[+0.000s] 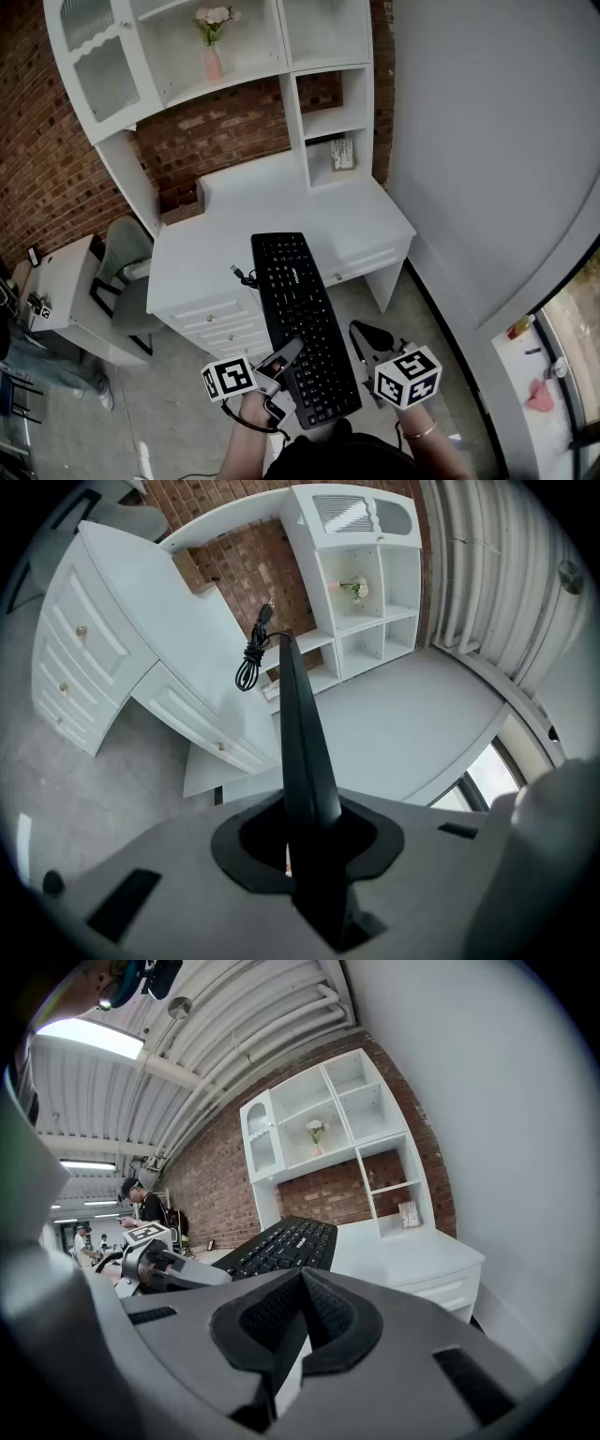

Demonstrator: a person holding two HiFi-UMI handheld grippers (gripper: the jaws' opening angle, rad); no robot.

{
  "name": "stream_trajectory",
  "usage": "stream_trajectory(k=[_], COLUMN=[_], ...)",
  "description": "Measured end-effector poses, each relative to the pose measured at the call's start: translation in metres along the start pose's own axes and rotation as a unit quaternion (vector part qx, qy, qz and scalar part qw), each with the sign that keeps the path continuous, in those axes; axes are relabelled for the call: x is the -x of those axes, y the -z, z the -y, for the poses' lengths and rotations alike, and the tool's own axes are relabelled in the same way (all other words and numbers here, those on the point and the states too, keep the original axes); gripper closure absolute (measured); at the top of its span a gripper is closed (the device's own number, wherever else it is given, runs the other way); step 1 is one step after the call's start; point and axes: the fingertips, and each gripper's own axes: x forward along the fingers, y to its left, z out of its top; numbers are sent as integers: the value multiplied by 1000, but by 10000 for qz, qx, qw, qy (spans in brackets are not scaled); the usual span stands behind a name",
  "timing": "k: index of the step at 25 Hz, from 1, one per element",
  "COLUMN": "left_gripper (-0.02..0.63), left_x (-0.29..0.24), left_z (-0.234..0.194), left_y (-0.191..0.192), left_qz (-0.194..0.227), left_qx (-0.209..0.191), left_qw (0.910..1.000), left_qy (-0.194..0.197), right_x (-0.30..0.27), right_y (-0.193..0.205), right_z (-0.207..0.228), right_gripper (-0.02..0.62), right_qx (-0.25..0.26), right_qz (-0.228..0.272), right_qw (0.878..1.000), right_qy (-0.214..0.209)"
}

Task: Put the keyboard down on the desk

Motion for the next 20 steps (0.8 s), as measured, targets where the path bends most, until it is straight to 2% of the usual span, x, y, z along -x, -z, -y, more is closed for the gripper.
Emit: stream_trajectory(k=[2,4,12,14,20], left_gripper=[525,525,525,525,525], left_x=[-3,-6,-10,-9,-25], left_z=[2,3,-5,-9,-32], left_y=[2,4,3,-8,-52], left_qz=[62,99,205,210,281], left_qx=[385,521,441,335,570], left_qw=[9992,9986,9988,9991,9979], left_qy=[26,19,-93,-125,-122], right_x=[-2,-2,-8,-16,-57], right_y=[-3,-4,1,0,-7], right_z=[2,3,12,13,32], right_gripper=[591,591,591,590,591], right_qx=[30,58,-93,-144,-280], right_qz=[39,73,186,164,77], right_qw=[10000,9998,9995,9995,9995], right_qy=[-70,-148,-220,-210,-87])
